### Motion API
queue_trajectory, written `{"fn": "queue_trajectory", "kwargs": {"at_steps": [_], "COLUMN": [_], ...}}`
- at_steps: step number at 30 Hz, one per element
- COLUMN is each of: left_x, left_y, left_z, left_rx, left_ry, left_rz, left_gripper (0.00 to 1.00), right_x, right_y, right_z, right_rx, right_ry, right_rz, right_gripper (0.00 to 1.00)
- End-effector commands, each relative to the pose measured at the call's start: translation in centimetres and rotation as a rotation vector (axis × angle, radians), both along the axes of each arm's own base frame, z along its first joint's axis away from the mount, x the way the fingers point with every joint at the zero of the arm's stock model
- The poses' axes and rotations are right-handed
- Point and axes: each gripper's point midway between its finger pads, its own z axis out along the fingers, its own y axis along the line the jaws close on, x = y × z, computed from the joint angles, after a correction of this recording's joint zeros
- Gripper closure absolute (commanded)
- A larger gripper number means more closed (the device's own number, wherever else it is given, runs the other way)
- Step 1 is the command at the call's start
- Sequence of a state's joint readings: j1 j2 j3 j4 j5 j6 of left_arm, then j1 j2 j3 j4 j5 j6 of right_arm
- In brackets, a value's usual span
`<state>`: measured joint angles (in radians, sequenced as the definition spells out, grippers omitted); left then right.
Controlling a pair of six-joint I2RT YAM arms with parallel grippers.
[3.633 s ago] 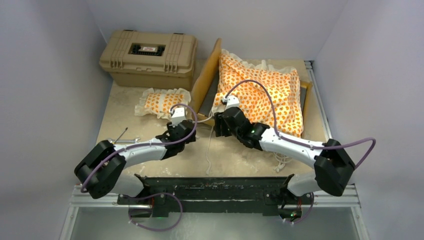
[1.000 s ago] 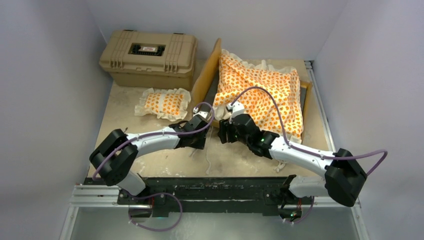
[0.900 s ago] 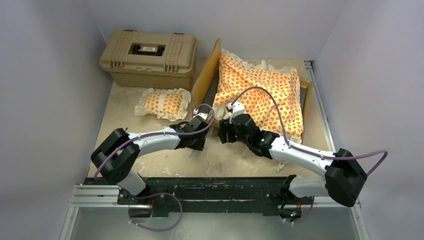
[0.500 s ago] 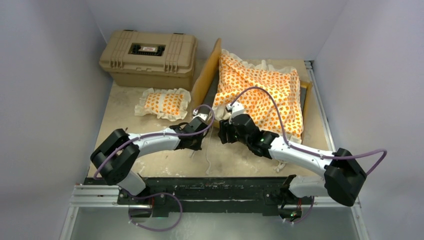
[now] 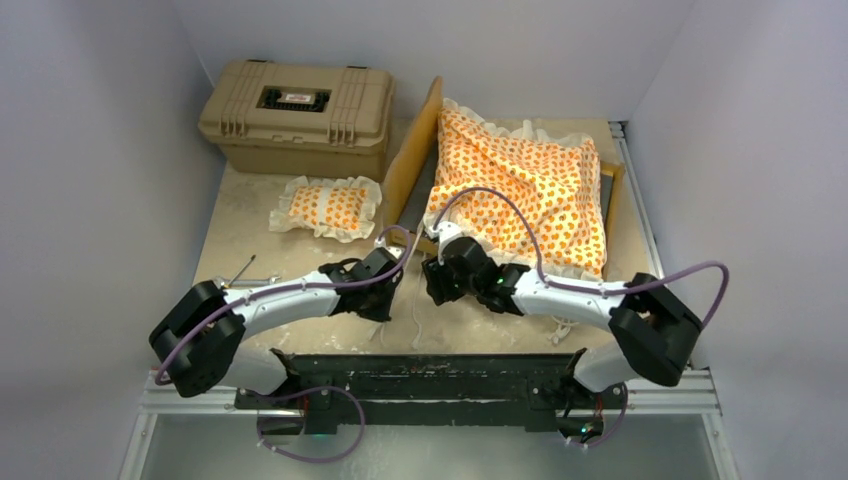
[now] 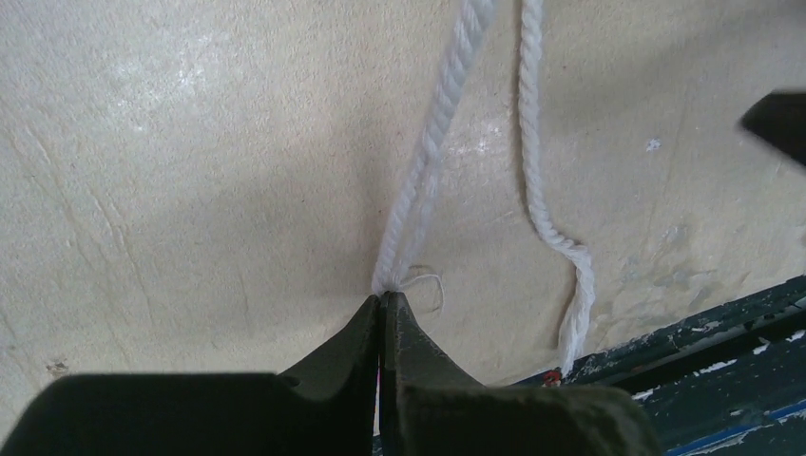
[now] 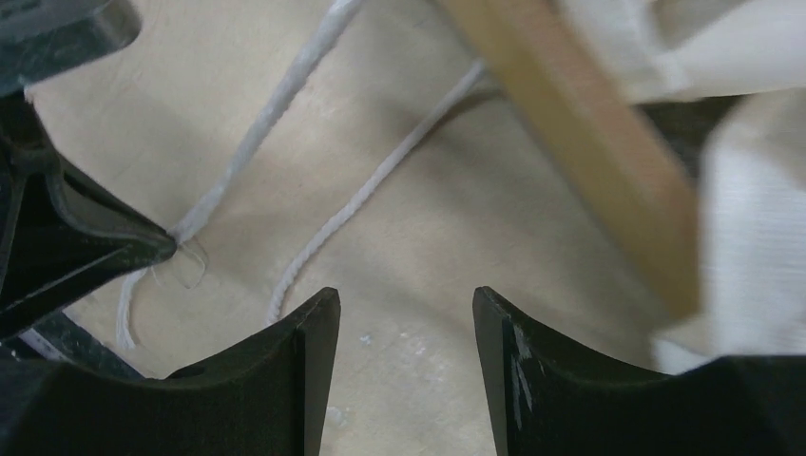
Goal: Set up the pet bed
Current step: Tie the ropes to the bed frame.
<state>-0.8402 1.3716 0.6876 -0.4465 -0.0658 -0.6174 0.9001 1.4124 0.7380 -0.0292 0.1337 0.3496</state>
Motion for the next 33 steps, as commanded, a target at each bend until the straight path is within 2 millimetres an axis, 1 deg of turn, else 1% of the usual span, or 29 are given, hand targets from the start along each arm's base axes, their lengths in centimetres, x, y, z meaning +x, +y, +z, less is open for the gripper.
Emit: {"fn": "queue_trajectory", "kwargs": {"at_steps": [1, 3, 4, 6, 8, 11, 14, 19, 22, 24, 27, 29, 30, 31, 32, 33], "left_x": [-0.1, 0.3, 0.5, 0.6, 0.8, 1.3, 2.1, 3.2, 3.3, 3.3, 3.4, 3.4, 3.5, 3.6, 3.6, 3.7], "left_y": [0.0, 0.0, 0.0, 0.1, 0.3, 0.9, 1.7, 2.7, 3.0, 3.2, 3.5, 3.7, 3.8, 3.9, 4.0, 4.0], "left_z": [-0.2, 0.0, 0.1, 0.4, 1.0, 2.1, 3.8, 6.3, 7.0, 7.0, 7.1, 7.3, 7.5, 7.7, 7.9, 8.1], "left_rx": [0.003, 0.002, 0.0, -0.006, -0.02, -0.036, -0.053, -0.091, -0.105, -0.1, -0.097, -0.1, -0.103, -0.108, -0.111, -0.118], "left_ry": [0.007, -0.011, -0.02, -0.039, -0.066, -0.121, -0.198, -0.299, -0.324, -0.328, -0.337, -0.348, -0.356, -0.363, -0.37, -0.376], "left_rz": [0.022, 0.031, 0.036, 0.044, 0.056, 0.088, 0.146, 0.227, 0.245, 0.254, 0.27, 0.278, 0.285, 0.29, 0.295, 0.299], "left_gripper": [1.0, 1.0, 0.98, 0.91, 0.88, 0.79, 0.74, 0.72, 0.72, 0.72, 0.72, 0.72, 0.72, 0.72, 0.72, 0.72], "right_x": [-0.9, -1.6, -2.0, -2.9, -3.8, -4.9, -5.9, -7.0, -7.5, -7.7, -7.8, -7.9, -8.0, -8.0, -8.0, -7.9], "right_y": [3.2, 3.6, 3.8, 4.3, 4.7, 5.1, 5.6, 5.9, 5.8, 5.5, 5.1, 5.1, 5.3, 5.5, 5.8, 6.1], "right_z": [0.6, 0.2, 0.2, 0.2, -0.1, -0.9, -1.7, -3.2, -4.1, -4.5, -5.2, -5.4, -5.4, -5.3, -5.1, -4.8], "right_rx": [0.014, 0.001, -0.004, -0.005, -0.01, -0.036, -0.06, -0.121, -0.157, -0.177, -0.209, -0.217, -0.215, -0.207, -0.198, -0.186], "right_ry": [-0.011, -0.004, -0.003, 0.0, 0.019, 0.042, 0.065, 0.097, 0.113, 0.118, 0.125, 0.127, 0.129, 0.129, 0.128, 0.126], "right_rz": [0.1, 0.12, 0.133, 0.163, 0.201, 0.242, 0.281, 0.308, 0.311, 0.306, 0.3, 0.303, 0.308, 0.31, 0.313, 0.317], "right_gripper": [0.44, 0.45, 0.45, 0.45, 0.46, 0.47, 0.48, 0.49, 0.49, 0.51, 0.6, 0.75, 0.87, 0.95, 1.0, 1.0]}}
